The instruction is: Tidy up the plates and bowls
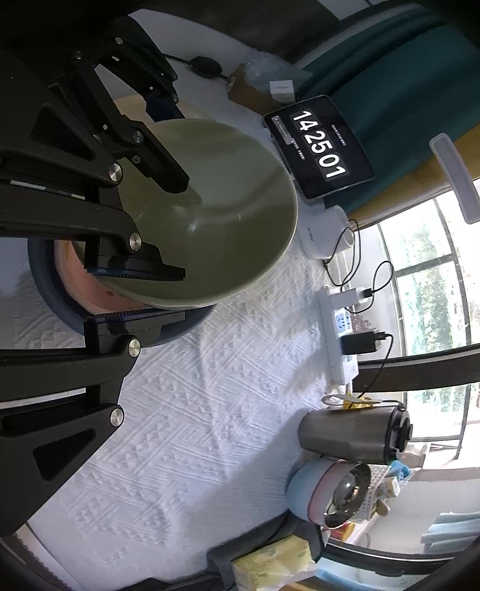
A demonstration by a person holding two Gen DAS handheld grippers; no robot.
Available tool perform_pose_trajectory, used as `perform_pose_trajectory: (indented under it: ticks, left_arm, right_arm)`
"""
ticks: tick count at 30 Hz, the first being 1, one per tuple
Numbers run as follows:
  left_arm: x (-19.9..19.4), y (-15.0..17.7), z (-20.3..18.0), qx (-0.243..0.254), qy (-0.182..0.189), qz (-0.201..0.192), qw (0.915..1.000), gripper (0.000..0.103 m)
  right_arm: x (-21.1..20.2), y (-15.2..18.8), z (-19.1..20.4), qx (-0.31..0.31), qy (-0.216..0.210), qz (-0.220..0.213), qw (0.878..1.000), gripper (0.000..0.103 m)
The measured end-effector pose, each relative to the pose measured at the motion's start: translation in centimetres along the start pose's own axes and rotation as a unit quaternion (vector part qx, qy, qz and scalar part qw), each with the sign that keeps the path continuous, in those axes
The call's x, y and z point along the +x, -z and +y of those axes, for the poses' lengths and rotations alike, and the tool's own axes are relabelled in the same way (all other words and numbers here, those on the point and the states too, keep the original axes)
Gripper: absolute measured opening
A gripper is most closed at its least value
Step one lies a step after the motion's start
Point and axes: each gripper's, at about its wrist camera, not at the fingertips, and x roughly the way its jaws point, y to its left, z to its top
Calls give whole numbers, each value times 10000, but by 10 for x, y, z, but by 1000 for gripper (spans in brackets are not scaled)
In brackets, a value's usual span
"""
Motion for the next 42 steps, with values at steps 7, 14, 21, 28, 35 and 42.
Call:
perform_pose_trajectory:
  ticks: [7,14,21,28,35,42]
  left_arm:
    - [6,12,-6,49,-7,131,9999,34]
    - [11,23,-9,86,-9,276,9996,34]
    - [16,32,-7,100,-16,412,9991,34]
    - [17,35,3,6,13,413,9991,35]
    - [14,35,7,10,47,350,9994,36]
    - [4,31,14,-82,80,223,9997,36]
  right_arm:
    - [5,12,-5,52,25,115,9999,16]
    - [12,22,-8,45,65,255,9996,16]
    - [16,25,-8,61,93,328,9994,16]
    - [25,25,-3,-69,247,410,9988,16]
    - [19,20,2,-186,289,302,9990,16]
    - [12,18,1,-190,322,222,9991,17]
